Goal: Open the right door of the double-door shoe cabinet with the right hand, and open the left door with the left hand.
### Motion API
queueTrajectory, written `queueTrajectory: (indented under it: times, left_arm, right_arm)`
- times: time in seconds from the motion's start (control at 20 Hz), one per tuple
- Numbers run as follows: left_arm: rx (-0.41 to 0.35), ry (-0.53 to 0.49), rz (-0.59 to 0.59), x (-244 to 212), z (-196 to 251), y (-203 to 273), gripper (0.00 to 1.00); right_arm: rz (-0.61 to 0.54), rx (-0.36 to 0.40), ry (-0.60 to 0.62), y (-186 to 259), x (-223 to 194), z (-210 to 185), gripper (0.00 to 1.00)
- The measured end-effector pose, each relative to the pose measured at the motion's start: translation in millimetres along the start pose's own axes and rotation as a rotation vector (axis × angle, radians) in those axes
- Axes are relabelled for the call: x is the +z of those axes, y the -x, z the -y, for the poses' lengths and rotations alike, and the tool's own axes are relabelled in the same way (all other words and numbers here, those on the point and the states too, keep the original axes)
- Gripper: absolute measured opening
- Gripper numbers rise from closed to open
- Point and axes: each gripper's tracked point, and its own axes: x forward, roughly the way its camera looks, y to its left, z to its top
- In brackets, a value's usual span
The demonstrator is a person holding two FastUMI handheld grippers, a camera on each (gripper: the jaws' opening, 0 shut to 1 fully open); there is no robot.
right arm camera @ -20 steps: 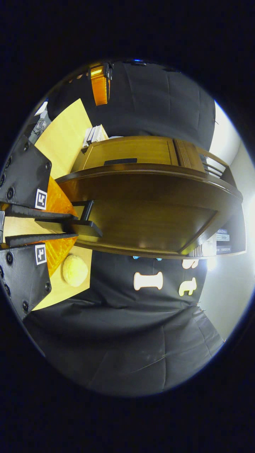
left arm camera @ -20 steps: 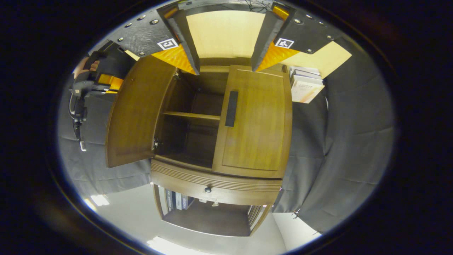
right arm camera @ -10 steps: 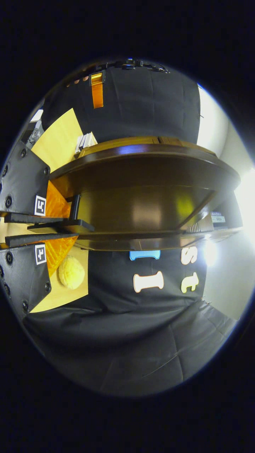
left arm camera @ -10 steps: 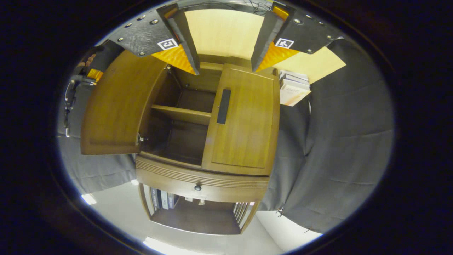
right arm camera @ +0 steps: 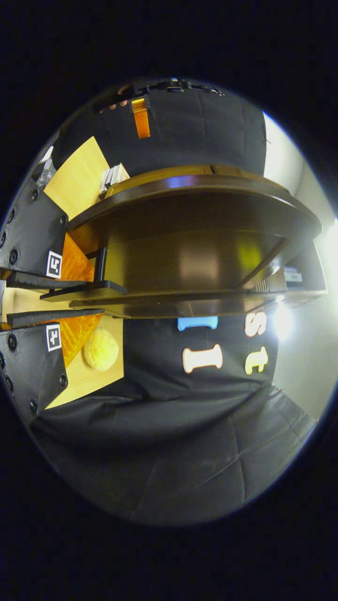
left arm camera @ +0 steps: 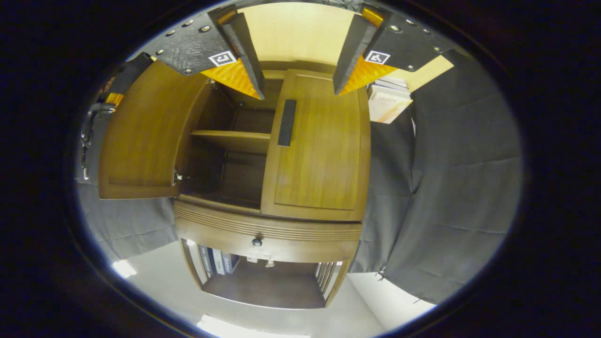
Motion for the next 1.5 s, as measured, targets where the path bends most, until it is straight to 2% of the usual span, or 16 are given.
queueTrajectory:
  times: [0.2, 0.25, 0.3, 0.35, 0.45, 0.55, 0.6, 0.75, 0.8, 0.85, 0.95, 1.25, 1.35, 1.5]
  left_arm:
    - [-0.027, -0.024, 0.051, 14, -22, -28, 0.83]
    - [-0.036, -0.031, 0.062, 16, -27, -36, 0.83]
    - [-0.044, -0.042, 0.068, 17, -30, -43, 0.83]
    - [-0.05, -0.056, 0.075, 19, -33, -51, 0.83]
    - [-0.07, -0.078, 0.095, 26, -34, -62, 0.83]
    - [-0.102, -0.087, 0.109, 34, -30, -76, 0.83]
    - [-0.119, -0.086, 0.113, 35, -26, -84, 0.83]
    - [-0.167, -0.1, 0.122, 39, -10, -109, 0.83]
    - [-0.176, -0.103, 0.122, 37, -4, -116, 0.83]
    - [-0.184, -0.099, 0.119, 36, 1, -124, 0.83]
    - [-0.203, -0.074, 0.1, 27, 13, -138, 0.84]
    - [-0.219, -0.061, 0.065, 9, 41, -185, 0.83]
    - [-0.21, -0.067, 0.056, 4, 47, -198, 0.83]
    - [-0.242, -0.055, 0.03, -6, 59, -214, 0.83]
  right_arm:
    - [-0.004, -0.11, -0.003, 24, -7, 4, 0.22]
    - [-0.008, -0.137, -0.005, 31, -8, 5, 0.33]
    - [-0.008, -0.169, -0.008, 37, -10, 6, 0.32]
    - [-0.003, -0.208, -0.011, 46, -10, 10, 0.39]
    - [0.024, -0.322, -0.03, 64, -4, 26, 0.65]
    - [0.073, -0.392, -0.086, 81, 7, 31, 0.92]
    - [0.098, -0.421, -0.093, 91, 11, 34, 0.97]
    - [0.131, -0.498, -0.076, 113, 5, 31, 0.97]
    - [0.131, -0.512, -0.081, 118, 2, 27, 0.97]
    - [0.131, -0.521, -0.089, 121, -1, 20, 0.92]
    - [0.134, -0.532, -0.087, 125, -5, 6, 0.92]
    - [0.144, -0.501, -0.059, 119, -4, -49, 0.93]
    - [0.14, -0.502, -0.037, 121, -3, -61, 0.93]
    - [0.129, -0.498, -0.024, 123, -3, -75, 0.93]
